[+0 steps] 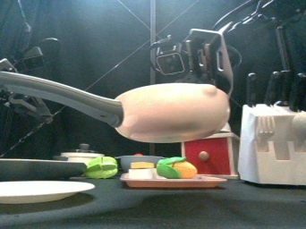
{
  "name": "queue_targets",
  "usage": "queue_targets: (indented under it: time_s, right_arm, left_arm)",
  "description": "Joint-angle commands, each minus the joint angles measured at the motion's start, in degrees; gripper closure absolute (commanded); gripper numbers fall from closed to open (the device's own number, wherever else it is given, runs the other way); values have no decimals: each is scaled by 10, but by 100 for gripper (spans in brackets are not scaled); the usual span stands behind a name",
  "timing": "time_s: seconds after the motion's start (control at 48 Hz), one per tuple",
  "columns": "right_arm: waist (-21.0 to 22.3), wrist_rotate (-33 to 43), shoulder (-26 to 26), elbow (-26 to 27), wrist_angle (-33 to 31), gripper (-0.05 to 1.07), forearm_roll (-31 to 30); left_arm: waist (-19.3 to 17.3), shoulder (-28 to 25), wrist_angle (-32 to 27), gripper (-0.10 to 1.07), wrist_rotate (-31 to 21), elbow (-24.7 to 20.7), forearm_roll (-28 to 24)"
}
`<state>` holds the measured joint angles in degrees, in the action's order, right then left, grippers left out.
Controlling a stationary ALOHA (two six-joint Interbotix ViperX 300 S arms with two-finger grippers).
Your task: Place pan below plate
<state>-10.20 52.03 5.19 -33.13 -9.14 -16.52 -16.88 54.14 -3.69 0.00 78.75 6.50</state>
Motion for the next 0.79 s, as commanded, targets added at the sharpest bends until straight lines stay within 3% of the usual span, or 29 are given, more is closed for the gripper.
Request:
queue_targets:
  time_s: [0.0,0.771]
  right_arm:
    - [-19,0,-21,5,-5,74,-9]
    - [-31,1,11,1,-29,73,9]
  left_arm:
    - [-2,-1,5,32,1,-6,0]
    - [-2,0,5,32,1,-6,1]
